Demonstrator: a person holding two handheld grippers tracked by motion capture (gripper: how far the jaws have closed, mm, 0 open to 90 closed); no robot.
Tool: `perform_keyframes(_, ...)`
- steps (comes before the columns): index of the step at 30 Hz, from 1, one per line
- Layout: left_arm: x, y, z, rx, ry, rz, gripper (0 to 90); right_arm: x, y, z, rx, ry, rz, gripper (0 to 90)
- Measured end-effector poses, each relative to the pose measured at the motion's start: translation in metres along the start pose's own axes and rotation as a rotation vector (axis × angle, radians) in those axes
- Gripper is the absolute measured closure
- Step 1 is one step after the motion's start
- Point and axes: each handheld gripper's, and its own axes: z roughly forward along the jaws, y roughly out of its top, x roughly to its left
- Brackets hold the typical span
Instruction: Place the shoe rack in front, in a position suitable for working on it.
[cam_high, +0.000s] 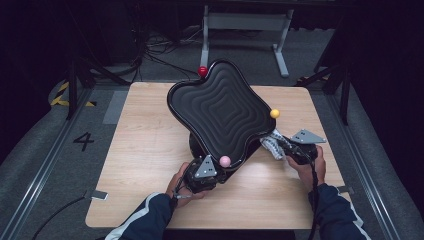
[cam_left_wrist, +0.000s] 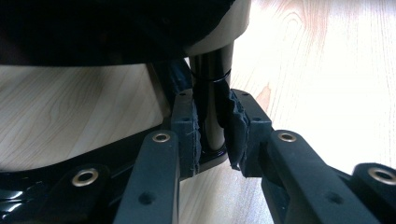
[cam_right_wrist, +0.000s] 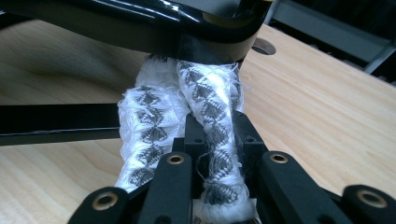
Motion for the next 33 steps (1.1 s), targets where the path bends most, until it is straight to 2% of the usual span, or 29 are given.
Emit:
perform_keyframes(8, 0.002, -0.002, 0.0, -0.023, -0.016, -0.02, 73.6, 0.006, 0.001, -0.003, -0.01, 0.003, -0.029, 79.9)
perform_keyframes(12, 0.003, -0.002, 0.001, -0.025, -0.023, -0.022, 73.6, 0.008, 0.005, -0.014, -0.038, 0.005, -0.044, 80.0)
perform_keyframes(15, 0.003, -0.002, 0.001, -0.023, -0.025, -0.029, 73.8, 0.007, 0.004, -0.021, -0.036, 0.002, -0.063, 80.0)
perform_keyframes(20, 0.003, -0.001, 0.002, -0.023, -0.025, -0.032, 73.9, 0.0, 0.006, -0.033, -0.072, -0.005, -0.023, 80.2)
perform_keyframes(26, 0.003, -0.001, 0.003, -0.023, -0.024, -0.031, 73.9, 0.013, 0.018, -0.043, -0.119, 0.004, -0.072, 80.4)
perform_keyframes(28, 0.003, -0.001, 0.003, -0.031, -0.018, -0.027, 73.9, 0.017, 0.02, -0.045, -0.135, 0.017, -0.076, 80.4)
perform_keyframes(30, 0.003, -0.001, 0.004, -0.028, -0.018, -0.028, 73.9, 0.023, 0.022, -0.048, -0.144, 0.026, -0.106, 80.4)
perform_keyframes(33, 0.002, 0.0, 0.003, -0.019, -0.015, -0.026, 73.9, 0.033, 0.027, -0.054, -0.188, 0.063, -0.132, 80.4)
